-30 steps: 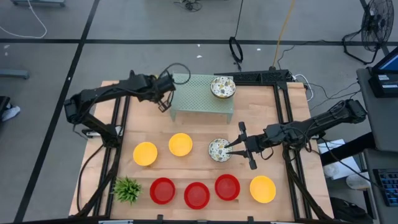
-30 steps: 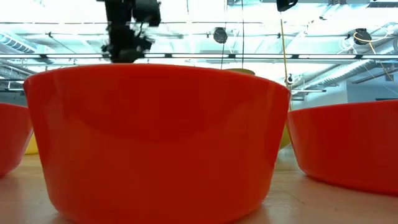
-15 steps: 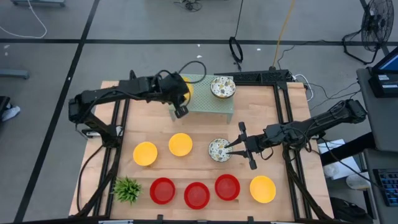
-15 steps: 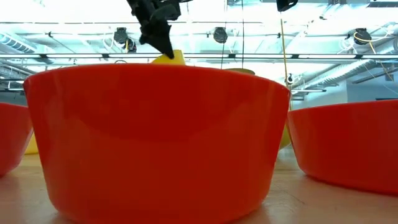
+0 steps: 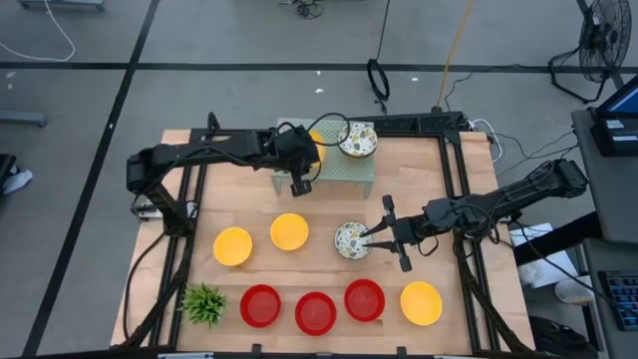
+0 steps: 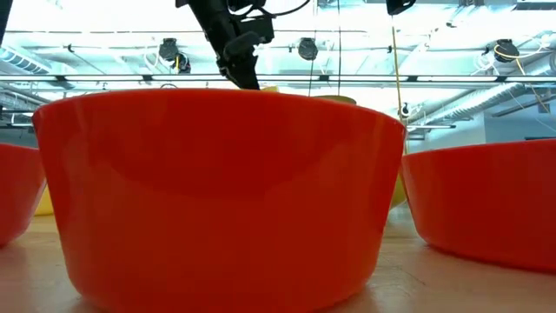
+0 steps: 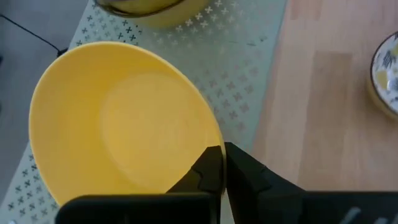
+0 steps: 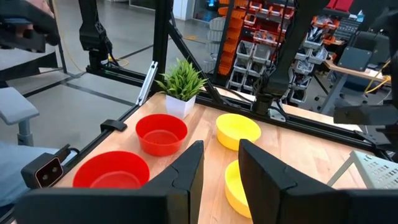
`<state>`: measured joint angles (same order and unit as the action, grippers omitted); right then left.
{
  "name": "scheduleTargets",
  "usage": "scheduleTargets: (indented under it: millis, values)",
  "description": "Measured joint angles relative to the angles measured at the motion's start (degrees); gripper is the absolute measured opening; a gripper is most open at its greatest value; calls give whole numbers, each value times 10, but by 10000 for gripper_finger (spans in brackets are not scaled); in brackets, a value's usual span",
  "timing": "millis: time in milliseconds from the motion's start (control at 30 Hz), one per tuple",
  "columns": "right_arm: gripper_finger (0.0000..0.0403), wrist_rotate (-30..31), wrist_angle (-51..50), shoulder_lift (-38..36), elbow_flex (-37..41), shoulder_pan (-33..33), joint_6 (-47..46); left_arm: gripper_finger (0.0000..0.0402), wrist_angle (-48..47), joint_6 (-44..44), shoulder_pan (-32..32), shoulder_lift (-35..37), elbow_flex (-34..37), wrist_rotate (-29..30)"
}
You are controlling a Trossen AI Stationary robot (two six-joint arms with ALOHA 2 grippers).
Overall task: Pick & Place Mini bowls
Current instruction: Put the yellow bowl on the shelf
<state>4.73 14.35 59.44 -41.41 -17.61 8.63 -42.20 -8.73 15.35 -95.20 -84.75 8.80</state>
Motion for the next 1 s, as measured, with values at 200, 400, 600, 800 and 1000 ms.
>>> scheduleTargets:
  millis: [200,400,600,800,1000]
  values:
    - [89,1,0,0,0,0,0,6,5,-16,1,0,0,7]
    - [89,2,2,0,0,0,-1,24,4,-12,1,0,0,6]
    - [89,1,1,0,0,0,-4,10,3,-11,0,0,0,2]
    - [89,1,0,0,0,0,-4,26,0,-11,0,0,0,2]
    - [89,1,-1,0,0,0,-4,77,0,-11,0,0,0,2]
